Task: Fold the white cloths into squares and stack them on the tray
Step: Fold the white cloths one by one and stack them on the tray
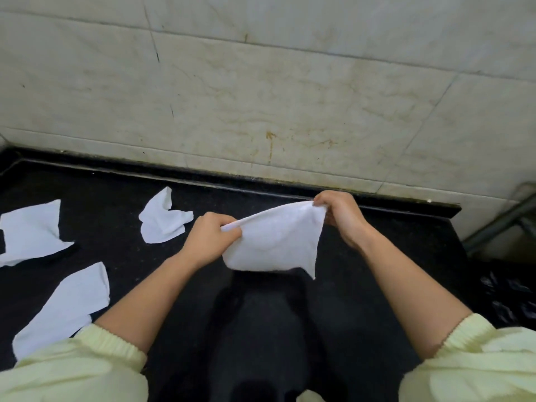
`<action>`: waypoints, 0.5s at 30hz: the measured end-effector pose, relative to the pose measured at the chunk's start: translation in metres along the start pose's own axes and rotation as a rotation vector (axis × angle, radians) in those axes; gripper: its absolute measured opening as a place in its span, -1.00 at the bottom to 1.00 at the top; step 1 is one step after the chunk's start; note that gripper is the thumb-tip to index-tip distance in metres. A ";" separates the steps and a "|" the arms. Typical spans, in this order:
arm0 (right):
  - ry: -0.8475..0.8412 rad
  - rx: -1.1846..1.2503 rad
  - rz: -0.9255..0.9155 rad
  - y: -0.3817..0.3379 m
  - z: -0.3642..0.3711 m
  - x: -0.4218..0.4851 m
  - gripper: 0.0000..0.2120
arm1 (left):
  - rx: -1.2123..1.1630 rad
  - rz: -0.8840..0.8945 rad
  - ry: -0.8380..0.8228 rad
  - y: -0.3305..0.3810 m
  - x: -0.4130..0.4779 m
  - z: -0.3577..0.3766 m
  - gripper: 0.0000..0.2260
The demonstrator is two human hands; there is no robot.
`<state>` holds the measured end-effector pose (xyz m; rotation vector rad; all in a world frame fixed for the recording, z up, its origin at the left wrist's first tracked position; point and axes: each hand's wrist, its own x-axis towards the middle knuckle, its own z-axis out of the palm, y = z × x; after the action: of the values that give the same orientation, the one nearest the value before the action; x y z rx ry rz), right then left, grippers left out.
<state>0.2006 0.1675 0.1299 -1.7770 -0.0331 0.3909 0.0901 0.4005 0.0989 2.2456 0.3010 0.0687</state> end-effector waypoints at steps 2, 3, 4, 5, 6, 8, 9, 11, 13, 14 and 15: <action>0.020 -0.006 0.016 -0.001 -0.008 -0.001 -0.85 | -0.066 -0.010 -0.009 0.001 0.002 -0.008 -0.79; 0.024 -0.010 0.021 -0.001 -0.011 -0.001 -0.88 | -0.114 -0.021 0.001 0.002 0.003 -0.011 -0.82; 0.025 -0.003 0.020 -0.002 -0.013 -0.001 -0.91 | -0.153 -0.030 0.020 0.004 0.005 -0.015 -0.86; 0.027 0.012 0.016 -0.002 -0.016 -0.002 -0.93 | -0.189 -0.038 0.040 0.005 0.007 -0.018 -0.89; 0.033 0.036 0.013 -0.002 -0.018 -0.002 -0.94 | -0.228 -0.042 0.058 0.008 0.008 -0.021 -0.89; 0.049 0.105 -0.003 -0.005 -0.022 -0.004 -0.96 | -0.309 -0.036 0.066 0.017 0.008 -0.027 -0.85; 0.049 0.138 -0.010 -0.006 -0.025 -0.004 -0.96 | -0.347 -0.035 0.062 0.019 0.008 -0.030 -0.84; 0.025 0.188 -0.028 -0.008 -0.029 -0.005 -0.97 | -0.417 -0.025 0.040 0.024 0.006 -0.037 -0.83; -0.013 0.211 -0.047 -0.007 -0.032 -0.009 -0.97 | -0.446 -0.024 -0.006 0.023 0.002 -0.042 -0.80; -0.036 0.211 -0.050 -0.005 -0.034 -0.012 -0.95 | -0.425 -0.022 -0.031 0.021 -0.001 -0.044 -0.82; -0.063 0.208 -0.048 -0.002 -0.035 -0.014 -0.93 | -0.399 -0.018 -0.067 0.020 -0.004 -0.045 -0.84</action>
<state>0.1973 0.1316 0.1420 -1.5564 -0.0766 0.4006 0.0828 0.4214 0.1429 1.8450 0.2465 0.0395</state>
